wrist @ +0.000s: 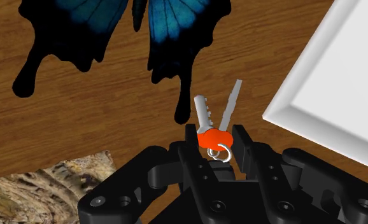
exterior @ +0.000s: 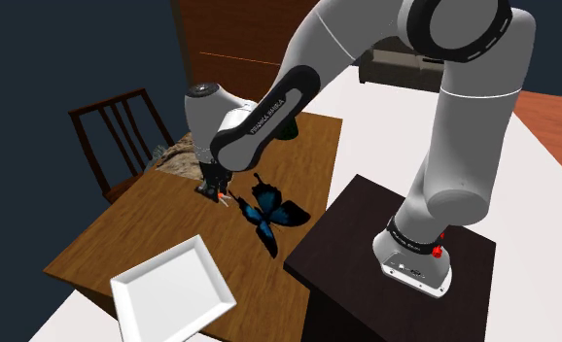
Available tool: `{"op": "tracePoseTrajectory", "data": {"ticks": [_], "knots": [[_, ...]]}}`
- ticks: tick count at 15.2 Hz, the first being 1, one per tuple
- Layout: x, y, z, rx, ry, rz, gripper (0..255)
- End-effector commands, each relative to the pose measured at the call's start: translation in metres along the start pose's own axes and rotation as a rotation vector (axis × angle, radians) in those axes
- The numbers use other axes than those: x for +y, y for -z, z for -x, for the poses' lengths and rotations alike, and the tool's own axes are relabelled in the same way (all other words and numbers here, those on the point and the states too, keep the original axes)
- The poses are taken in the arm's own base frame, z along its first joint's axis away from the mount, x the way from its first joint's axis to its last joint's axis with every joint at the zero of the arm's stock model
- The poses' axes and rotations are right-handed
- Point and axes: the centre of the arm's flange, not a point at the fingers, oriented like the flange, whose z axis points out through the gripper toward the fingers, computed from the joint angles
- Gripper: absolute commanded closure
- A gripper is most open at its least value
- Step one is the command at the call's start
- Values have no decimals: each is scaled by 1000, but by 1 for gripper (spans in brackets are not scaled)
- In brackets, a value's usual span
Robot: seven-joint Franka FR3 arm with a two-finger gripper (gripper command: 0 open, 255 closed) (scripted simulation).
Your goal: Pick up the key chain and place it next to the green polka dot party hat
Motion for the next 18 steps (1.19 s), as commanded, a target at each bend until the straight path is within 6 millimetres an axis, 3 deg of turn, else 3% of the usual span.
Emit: {"op": "tracePoseTrajectory", "data": {"ticks": [1,18], "knots": [[0,11,1,0,0,0,255],[1,101,-2,0,0,0,255]]}}
